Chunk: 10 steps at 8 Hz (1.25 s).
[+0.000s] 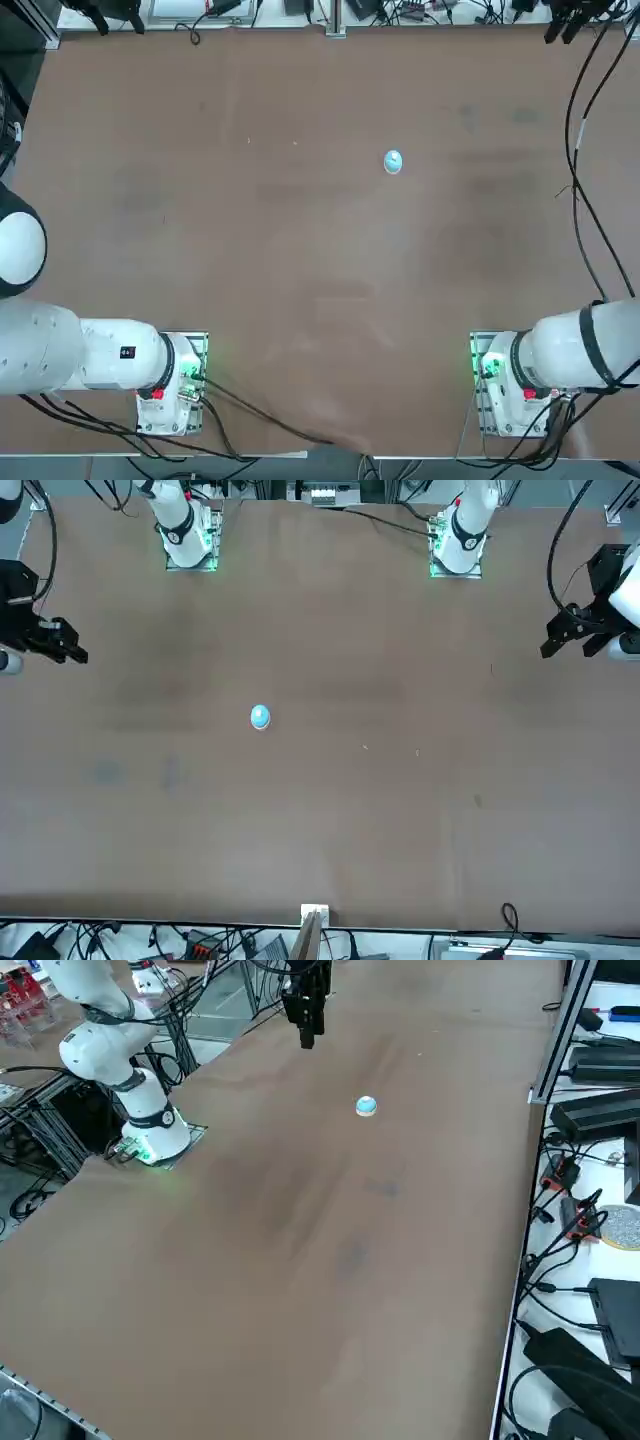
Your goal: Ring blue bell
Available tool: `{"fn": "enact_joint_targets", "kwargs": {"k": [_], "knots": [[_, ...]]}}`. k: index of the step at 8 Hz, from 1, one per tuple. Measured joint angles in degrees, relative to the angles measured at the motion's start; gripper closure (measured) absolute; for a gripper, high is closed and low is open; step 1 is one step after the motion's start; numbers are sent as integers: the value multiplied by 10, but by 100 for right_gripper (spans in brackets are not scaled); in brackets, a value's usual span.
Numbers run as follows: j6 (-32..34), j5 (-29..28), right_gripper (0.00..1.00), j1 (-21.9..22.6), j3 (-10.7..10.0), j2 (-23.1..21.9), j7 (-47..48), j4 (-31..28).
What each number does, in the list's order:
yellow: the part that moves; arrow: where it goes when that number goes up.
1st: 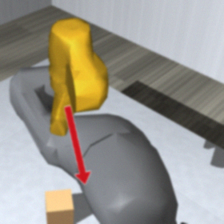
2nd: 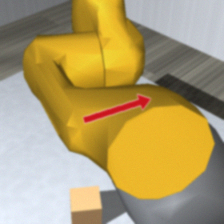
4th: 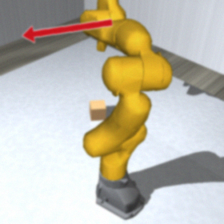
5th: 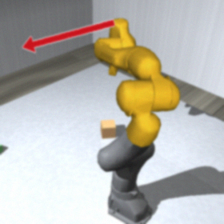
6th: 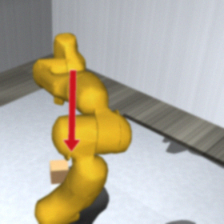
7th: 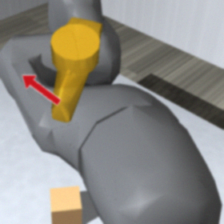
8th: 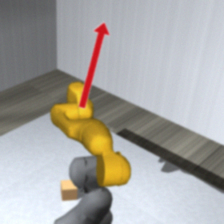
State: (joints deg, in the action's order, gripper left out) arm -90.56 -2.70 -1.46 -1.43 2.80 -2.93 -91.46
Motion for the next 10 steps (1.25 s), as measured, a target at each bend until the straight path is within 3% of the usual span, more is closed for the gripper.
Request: {"fn": "enact_joint_targets", "kwargs": {"k": [1,2,7,10], "knots": [[1,-2,95,0,0,0,0,0],[2,-2,99,0,0,0,0,0],[4,-10,99,3,5,14,7,0],[2,-12,99,56,10,43,42,-5]]}}
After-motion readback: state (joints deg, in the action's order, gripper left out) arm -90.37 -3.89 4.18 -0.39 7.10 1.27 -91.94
